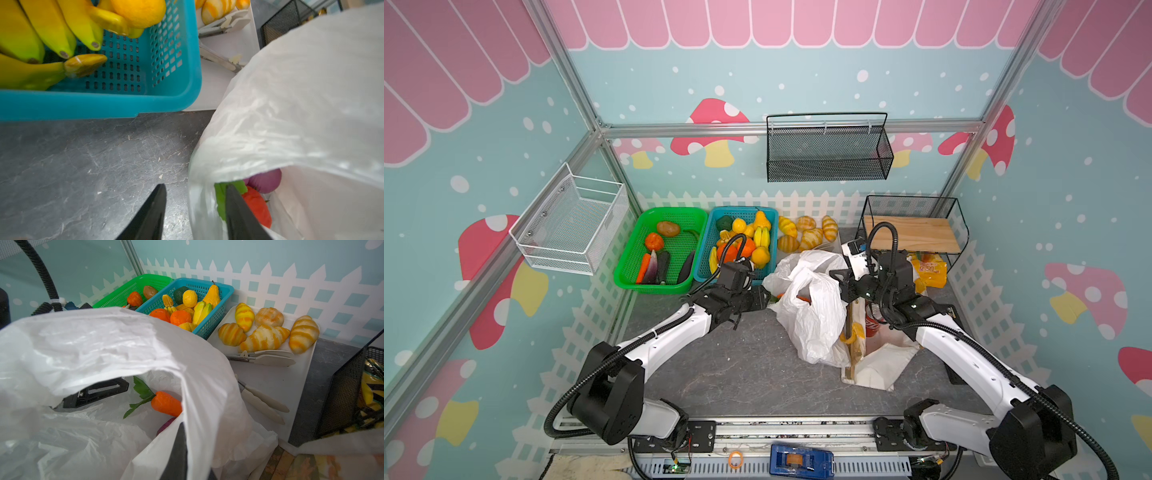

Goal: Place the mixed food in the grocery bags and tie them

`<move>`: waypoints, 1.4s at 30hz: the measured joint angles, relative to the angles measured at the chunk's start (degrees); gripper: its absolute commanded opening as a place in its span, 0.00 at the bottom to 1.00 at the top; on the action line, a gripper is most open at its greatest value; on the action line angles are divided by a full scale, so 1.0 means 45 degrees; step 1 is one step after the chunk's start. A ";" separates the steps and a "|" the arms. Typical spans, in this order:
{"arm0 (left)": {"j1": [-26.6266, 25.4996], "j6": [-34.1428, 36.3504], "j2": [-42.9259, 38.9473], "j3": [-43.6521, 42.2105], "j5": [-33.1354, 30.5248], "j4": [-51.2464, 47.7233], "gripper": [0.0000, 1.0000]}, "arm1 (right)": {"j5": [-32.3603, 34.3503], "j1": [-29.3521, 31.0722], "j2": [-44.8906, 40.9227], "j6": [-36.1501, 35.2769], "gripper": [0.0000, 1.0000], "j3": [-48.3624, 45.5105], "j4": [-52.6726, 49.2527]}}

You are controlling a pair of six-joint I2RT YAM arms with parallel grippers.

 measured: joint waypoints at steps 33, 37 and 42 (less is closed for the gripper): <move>-0.4231 0.0355 -0.7014 -0.2399 0.3240 0.3133 0.00 | -0.4289 0.2234 0.5265 -0.1015 0.00 0.8116 -0.1763; -0.5139 0.0321 -0.6251 -0.2084 0.3240 0.3827 0.00 | -0.4138 0.2215 0.5348 -0.1472 0.00 0.8932 -0.2667; -0.5931 0.0350 -0.5304 -0.1277 0.3327 0.4410 0.00 | -0.3925 0.2220 0.5309 -0.2210 0.00 0.9651 -0.3366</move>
